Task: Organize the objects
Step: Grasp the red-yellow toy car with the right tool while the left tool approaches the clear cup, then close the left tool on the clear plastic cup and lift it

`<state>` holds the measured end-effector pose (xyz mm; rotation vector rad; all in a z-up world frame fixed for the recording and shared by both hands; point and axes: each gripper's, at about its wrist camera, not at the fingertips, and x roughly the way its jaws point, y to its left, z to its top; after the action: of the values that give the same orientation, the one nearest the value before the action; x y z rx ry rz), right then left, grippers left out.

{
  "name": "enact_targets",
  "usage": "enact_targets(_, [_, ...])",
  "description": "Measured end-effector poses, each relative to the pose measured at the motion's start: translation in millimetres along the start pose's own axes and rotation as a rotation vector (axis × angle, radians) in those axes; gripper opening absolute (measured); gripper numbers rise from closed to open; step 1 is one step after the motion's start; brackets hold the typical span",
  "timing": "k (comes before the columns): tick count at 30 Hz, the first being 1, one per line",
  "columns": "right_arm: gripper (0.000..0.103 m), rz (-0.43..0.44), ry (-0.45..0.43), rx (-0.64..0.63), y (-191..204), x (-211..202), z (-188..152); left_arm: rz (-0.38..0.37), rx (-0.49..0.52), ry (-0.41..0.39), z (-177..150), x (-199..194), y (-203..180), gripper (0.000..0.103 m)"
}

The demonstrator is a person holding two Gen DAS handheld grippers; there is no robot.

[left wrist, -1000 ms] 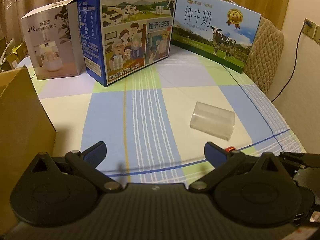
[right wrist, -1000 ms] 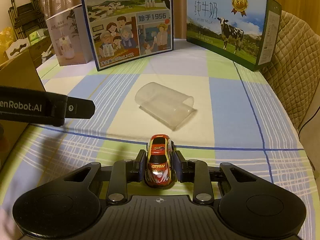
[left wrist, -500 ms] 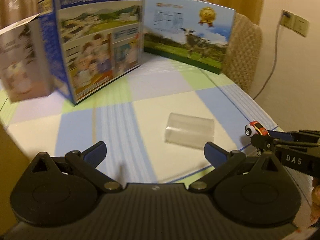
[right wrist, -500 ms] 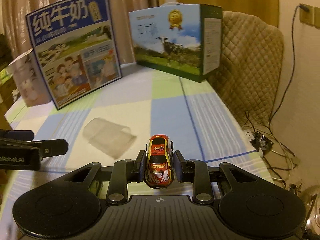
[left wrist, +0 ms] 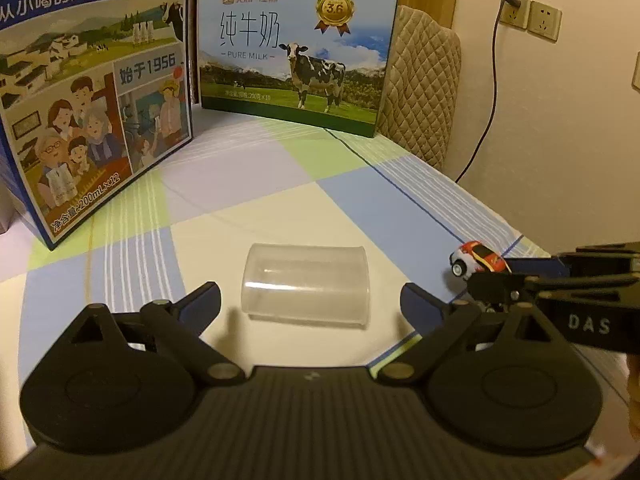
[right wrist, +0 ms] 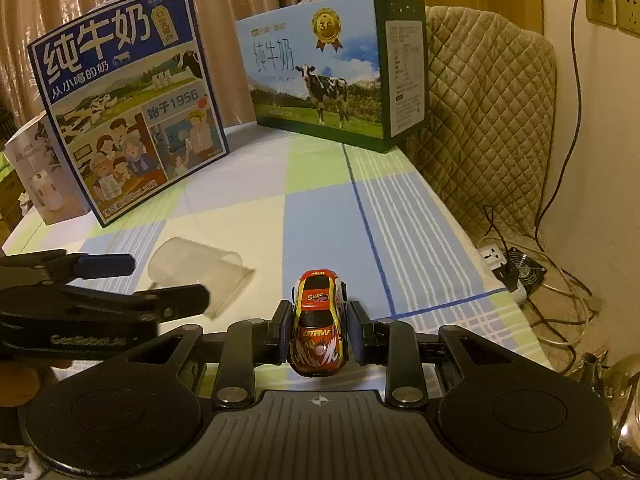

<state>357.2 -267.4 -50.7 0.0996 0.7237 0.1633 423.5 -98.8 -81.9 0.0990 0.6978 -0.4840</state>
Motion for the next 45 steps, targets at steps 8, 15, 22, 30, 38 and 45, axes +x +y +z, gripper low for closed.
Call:
enact_targets(8, [0.026, 0.001, 0.013, 0.003, 1, 4, -1, -0.019, -0.021, -0.029, -2, 8, 4, 0.085])
enact_targets(15, [0.026, 0.003, 0.014, 0.002, 2, 5, 0, -0.003, -0.002, -0.012, -2, 11, 1, 0.068])
enact_targets(22, [0.026, 0.006, 0.012, 0.001, 3, 3, 0, 0.035, -0.03, 0.035, -3, 1, -4, 0.068])
enact_targets(30, [0.026, 0.007, -0.012, 0.0, 6, -15, 3, 0.114, -0.105, 0.071, -17, -40, -9, 0.068])
enact_targets(38, [0.026, 0.021, -0.027, -0.017, 24, -73, -12, 0.146, -0.221, 0.048, -31, -118, -24, 0.068])
enact_targets(45, [0.026, 0.025, -0.018, 0.004, 40, -147, -39, 0.169, -0.236, 0.03, -48, -204, -49, 0.068])
